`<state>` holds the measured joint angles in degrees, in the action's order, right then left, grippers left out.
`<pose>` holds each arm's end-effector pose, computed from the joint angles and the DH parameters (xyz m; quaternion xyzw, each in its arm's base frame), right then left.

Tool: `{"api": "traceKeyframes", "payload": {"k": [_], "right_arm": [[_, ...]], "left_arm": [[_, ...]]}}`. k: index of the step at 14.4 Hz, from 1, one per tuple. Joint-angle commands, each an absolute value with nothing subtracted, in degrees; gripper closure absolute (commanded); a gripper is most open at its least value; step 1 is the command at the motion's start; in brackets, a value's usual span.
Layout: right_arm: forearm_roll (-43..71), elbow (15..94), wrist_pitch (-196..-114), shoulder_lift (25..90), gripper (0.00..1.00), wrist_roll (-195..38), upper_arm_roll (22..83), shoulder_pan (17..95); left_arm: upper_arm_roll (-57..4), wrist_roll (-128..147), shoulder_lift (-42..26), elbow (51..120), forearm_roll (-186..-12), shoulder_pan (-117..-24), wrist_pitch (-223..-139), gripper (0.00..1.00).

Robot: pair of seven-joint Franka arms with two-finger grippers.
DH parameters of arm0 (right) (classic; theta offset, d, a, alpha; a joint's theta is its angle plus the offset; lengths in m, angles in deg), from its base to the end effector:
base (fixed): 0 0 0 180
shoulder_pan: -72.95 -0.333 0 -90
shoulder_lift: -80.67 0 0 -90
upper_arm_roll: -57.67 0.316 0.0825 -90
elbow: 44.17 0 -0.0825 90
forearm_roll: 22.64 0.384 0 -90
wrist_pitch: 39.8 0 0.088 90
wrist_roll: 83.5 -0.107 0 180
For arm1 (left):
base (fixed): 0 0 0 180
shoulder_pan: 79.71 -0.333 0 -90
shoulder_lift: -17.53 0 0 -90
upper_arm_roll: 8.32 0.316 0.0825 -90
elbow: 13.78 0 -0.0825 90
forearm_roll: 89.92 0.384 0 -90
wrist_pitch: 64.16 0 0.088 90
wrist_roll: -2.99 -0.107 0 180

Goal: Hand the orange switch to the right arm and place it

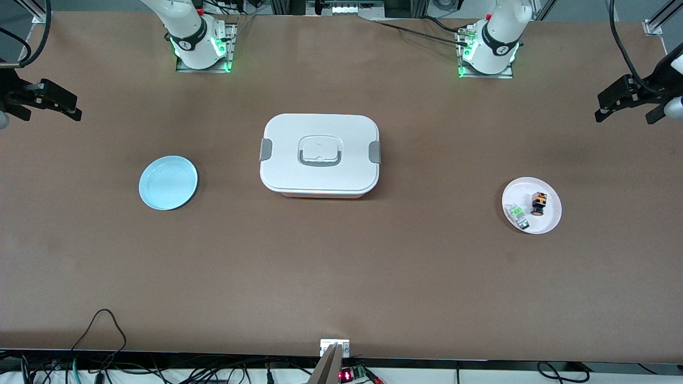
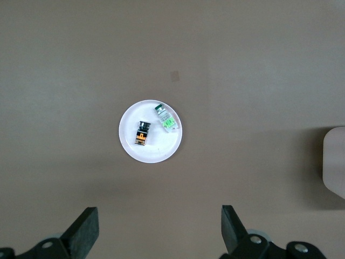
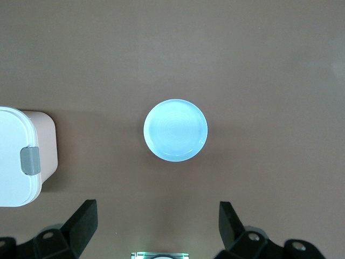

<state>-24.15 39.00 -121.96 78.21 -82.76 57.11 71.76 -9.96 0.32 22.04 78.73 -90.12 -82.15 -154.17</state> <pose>0.5539 0.0031 0.6446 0.9994 0.0105 -0.0303 0.0133 0.5300 0.0064 0.6465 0.9997 -0.0163 0.0175 0.0001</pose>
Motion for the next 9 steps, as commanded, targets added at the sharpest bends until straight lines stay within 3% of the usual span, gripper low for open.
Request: {"api": "traceKeyframes", "payload": {"k": [1,6,9], "right_arm": [[-24.8,38.7,-121.8,79.2,0.00,-83.7,57.9,71.6],[-25.0,38.6,-122.4,79.2,0.00,-83.7,58.9,71.2],[-25.0,38.6,-122.1,79.2,0.00,-83.7,59.6,71.2]], "left_arm": [[-10.0,0.9,20.7,76.5,-89.1,-81.8,-153.5,0.00],[-10.1,0.0,19.5,76.2,-89.8,-81.7,-153.8,0.00],[-10.3,-0.1,13.0,73.2,-89.9,-80.9,-154.6,0.00]]}}
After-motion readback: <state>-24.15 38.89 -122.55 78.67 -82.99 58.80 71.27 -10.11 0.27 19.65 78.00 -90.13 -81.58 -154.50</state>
